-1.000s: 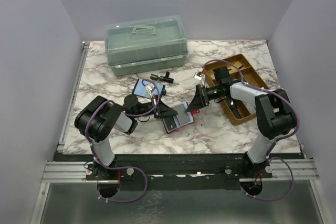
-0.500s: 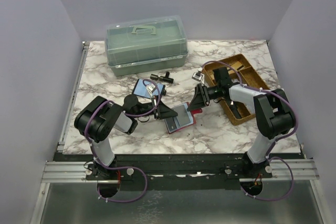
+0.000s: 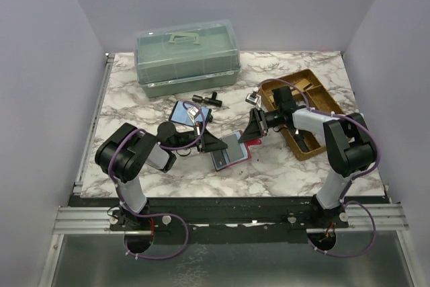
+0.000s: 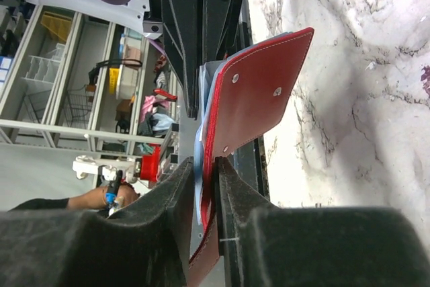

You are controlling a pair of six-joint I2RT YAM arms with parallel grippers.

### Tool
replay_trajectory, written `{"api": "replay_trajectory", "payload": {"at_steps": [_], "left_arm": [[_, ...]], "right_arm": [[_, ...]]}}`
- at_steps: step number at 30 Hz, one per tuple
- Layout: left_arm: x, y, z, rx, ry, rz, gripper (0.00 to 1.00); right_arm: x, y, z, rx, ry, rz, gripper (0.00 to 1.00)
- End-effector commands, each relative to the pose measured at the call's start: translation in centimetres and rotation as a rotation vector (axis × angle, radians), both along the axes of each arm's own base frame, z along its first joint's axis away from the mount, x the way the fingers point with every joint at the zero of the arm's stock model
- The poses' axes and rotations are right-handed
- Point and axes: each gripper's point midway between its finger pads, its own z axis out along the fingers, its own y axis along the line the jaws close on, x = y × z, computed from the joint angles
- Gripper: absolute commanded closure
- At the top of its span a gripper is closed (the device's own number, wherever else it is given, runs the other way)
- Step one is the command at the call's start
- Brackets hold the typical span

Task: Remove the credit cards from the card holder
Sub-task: Remove the credit card from the card holder.

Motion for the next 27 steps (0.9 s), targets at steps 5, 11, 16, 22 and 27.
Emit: {"api": "replay_trajectory", "payload": {"at_steps": [5, 11, 16, 22, 27], "left_arm": [[-0.2, -0.1, 1.5, -0.04, -0.079, -0.027, 1.0], [-0.6, 0.2, 1.5, -0.041, -0.076, -0.026, 1.0], [-0.8, 0.5, 1.6, -0.048, -0.074, -0.022, 1.0], [-0.7, 0.8, 1.8, -0.056, -0.078, -0.024, 1.0], [-0.6, 1.0, 1.8, -0.059, -0.073, -0.023, 1.0]], "right_arm": [[0.0, 0.0, 0.7, 0.039, 0.005, 0.029, 1.0], [0.0, -0.6, 1.0, 0.06, 0.009, 0.021, 1.0], [0.2, -0.9, 1.2, 0.071, 0.0, 0.016, 1.0], [0.2, -1.0, 1.3, 0.075, 0.004, 0.016, 1.0], [0.2, -1.1, 1.4, 0.081, 0.012, 0.018, 1.0]]}}
